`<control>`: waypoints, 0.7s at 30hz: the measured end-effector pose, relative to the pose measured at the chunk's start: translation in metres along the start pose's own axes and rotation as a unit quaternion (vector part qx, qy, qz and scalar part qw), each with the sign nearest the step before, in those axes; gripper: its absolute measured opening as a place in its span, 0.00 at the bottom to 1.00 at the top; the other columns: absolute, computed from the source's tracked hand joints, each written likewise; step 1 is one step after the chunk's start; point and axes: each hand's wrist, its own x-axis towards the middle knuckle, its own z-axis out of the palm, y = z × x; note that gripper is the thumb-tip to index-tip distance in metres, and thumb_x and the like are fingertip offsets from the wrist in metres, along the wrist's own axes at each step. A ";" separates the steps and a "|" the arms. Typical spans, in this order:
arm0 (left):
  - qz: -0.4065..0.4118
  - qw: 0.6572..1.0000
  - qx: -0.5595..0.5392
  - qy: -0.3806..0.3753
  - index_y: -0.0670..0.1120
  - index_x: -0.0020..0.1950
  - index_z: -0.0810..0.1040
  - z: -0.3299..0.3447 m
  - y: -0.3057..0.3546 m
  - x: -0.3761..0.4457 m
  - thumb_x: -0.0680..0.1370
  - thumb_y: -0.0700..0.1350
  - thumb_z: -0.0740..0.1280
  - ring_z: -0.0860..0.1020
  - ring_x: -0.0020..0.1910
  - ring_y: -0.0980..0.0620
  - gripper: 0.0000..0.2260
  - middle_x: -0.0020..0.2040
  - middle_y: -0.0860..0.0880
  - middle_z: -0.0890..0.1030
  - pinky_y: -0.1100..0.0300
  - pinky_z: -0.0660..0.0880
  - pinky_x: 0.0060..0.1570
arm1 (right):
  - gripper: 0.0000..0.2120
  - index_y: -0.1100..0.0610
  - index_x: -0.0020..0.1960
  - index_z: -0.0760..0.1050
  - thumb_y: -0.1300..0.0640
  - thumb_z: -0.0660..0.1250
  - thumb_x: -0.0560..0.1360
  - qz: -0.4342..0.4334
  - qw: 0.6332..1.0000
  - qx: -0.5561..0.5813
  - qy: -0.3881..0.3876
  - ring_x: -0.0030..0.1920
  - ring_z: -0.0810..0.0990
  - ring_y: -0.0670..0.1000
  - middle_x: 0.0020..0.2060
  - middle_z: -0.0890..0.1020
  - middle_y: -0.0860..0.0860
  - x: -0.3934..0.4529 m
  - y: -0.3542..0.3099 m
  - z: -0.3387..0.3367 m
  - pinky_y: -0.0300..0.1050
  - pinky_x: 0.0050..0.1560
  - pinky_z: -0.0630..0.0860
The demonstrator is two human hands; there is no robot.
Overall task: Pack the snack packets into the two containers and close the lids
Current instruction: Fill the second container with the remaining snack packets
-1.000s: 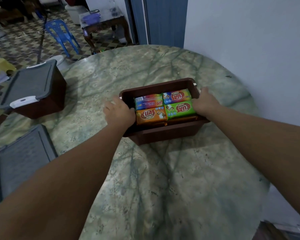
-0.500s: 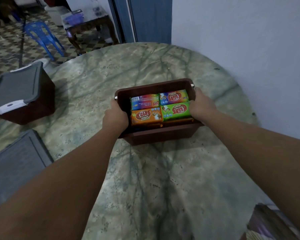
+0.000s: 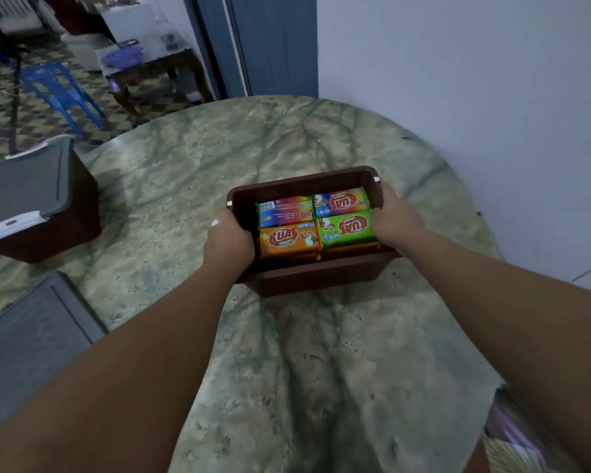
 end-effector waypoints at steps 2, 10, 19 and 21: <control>0.013 1.000 -0.004 -0.008 0.43 0.67 0.66 -0.001 -0.003 -0.001 0.81 0.41 0.59 0.77 0.49 0.41 0.14 0.58 0.38 0.78 0.50 0.72 0.43 | 0.23 0.46 0.70 0.68 0.57 0.57 0.76 0.004 1.000 0.008 0.009 0.57 0.79 0.61 0.59 0.80 0.56 -0.009 0.001 0.000 0.49 0.50 0.72; 0.079 0.996 0.011 -0.030 0.43 0.66 0.66 -0.008 -0.027 -0.008 0.79 0.41 0.60 0.78 0.57 0.37 0.16 0.63 0.37 0.75 0.47 0.77 0.50 | 0.24 0.47 0.74 0.66 0.57 0.59 0.79 0.036 0.998 -0.004 0.054 0.60 0.78 0.64 0.61 0.79 0.60 -0.060 0.007 0.012 0.50 0.53 0.70; 0.097 0.994 0.012 -0.043 0.41 0.66 0.65 -0.014 -0.033 -0.017 0.80 0.39 0.59 0.78 0.53 0.38 0.15 0.57 0.37 0.78 0.51 0.68 0.43 | 0.23 0.46 0.72 0.67 0.58 0.57 0.78 0.055 0.996 -0.006 0.068 0.59 0.78 0.63 0.60 0.80 0.58 -0.082 0.009 0.018 0.49 0.51 0.70; 0.102 0.993 0.012 -0.049 0.42 0.67 0.64 -0.014 -0.036 -0.018 0.80 0.40 0.59 0.79 0.53 0.38 0.15 0.58 0.37 0.78 0.51 0.69 0.42 | 0.23 0.47 0.71 0.67 0.58 0.57 0.78 0.055 0.996 -0.002 0.073 0.59 0.78 0.62 0.60 0.79 0.57 -0.090 0.009 0.019 0.48 0.50 0.68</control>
